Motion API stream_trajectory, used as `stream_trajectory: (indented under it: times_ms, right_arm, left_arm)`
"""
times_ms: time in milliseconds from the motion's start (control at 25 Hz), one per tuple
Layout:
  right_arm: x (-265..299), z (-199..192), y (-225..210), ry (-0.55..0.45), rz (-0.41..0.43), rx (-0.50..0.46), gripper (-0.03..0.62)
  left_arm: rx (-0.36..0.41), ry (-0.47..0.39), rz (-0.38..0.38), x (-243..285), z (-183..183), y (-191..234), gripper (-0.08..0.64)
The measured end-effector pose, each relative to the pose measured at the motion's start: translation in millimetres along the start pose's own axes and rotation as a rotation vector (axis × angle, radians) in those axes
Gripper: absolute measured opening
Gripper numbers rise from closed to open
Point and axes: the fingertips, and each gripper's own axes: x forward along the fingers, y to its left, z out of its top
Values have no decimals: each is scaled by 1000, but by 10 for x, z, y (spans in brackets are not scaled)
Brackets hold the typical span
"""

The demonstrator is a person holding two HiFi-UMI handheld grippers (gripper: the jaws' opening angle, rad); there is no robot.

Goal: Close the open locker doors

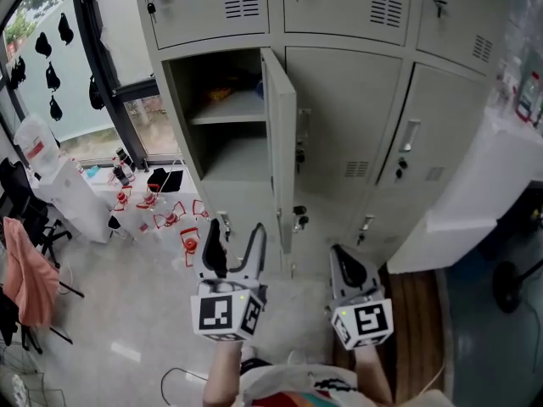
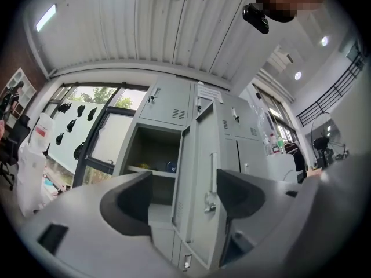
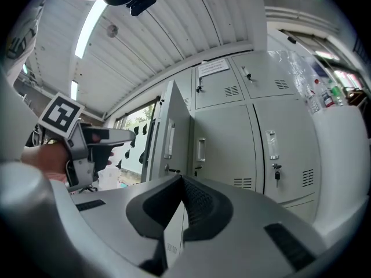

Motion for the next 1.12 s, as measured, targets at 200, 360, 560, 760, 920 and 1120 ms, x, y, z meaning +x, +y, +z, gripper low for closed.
stream_trajectory:
  times_ms: [200, 360, 560, 760, 920, 1120]
  right_arm:
    - [-52, 7, -72, -10, -7, -1, 6]
    - [-82, 14, -115, -29, -14, 4, 6]
    - [-111, -16, -136, -9, -15, 11, 6]
    - [-122, -70, -151, -3, -9, 12, 6]
    - [-113, -50, -115, -1, 1, 21, 5]
    - [-102, -82, -85, 8, 16, 20, 6]
  left_arm:
    - [19, -46, -58, 290, 238, -314, 322]
    - [55, -43, -68, 504, 283, -516, 322]
    - [87, -7, -41, 693, 171, -603, 322]
    - [138, -4, -15, 764, 163, -559, 322]
    - [158, 3, 2, 802, 171, -519, 322]
    - [146, 8, 30, 780, 162, -435, 322]
